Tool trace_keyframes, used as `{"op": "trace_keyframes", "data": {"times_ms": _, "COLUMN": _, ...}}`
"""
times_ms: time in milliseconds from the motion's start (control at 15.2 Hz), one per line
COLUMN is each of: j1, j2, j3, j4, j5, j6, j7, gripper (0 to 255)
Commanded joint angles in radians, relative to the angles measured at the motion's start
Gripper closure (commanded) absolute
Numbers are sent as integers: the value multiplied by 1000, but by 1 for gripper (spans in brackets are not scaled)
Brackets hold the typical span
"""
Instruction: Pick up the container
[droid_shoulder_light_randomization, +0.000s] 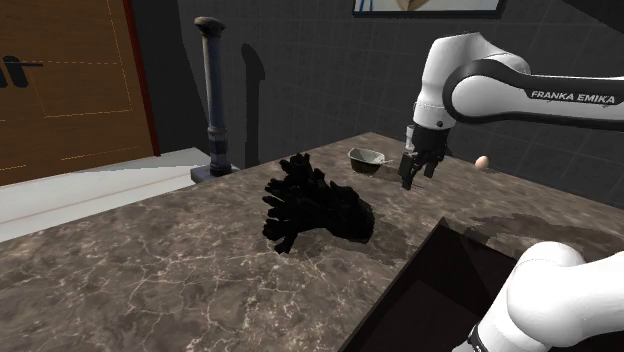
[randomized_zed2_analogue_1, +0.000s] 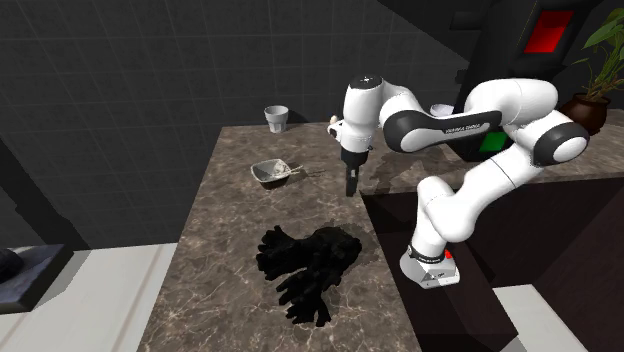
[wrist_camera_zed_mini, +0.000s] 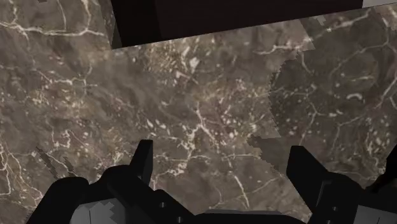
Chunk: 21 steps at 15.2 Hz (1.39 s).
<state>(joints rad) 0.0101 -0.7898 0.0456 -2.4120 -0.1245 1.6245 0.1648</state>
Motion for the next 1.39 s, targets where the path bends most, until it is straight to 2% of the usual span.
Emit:
{"op": "trace_keyframes", "data": {"times_ms": 0, "j1": 0, "j2": 0, "j3": 0, "j4": 0, "j5": 0, "j6": 0, "j7": 0, "gripper": 0}}
{"op": "trace_keyframes", "data": {"times_ms": 594, "j1": -64, "j2": 481, "j3": -116, "j4": 415, "j5": 20, "j6": -101, "j7": -70, "gripper": 0}}
{"op": "trace_keyframes", "data": {"times_ms": 924, "j1": -98, "j2": 754, "j3": -171, "j4": 698, "j5": 59, "j6": -211, "j7": -117, "gripper": 0}}
{"op": "trace_keyframes", "data": {"times_ms": 1188, "j1": -140, "j2": 990, "j3": -207, "j4": 972, "j5": 102, "j6": -333, "j7": -156, "gripper": 0}}
{"op": "trace_keyframes", "data": {"times_ms": 1320, "j1": -141, "j2": 989, "j3": -206, "j4": 957, "j5": 102, "j6": -320, "j7": -155, "gripper": 0}}
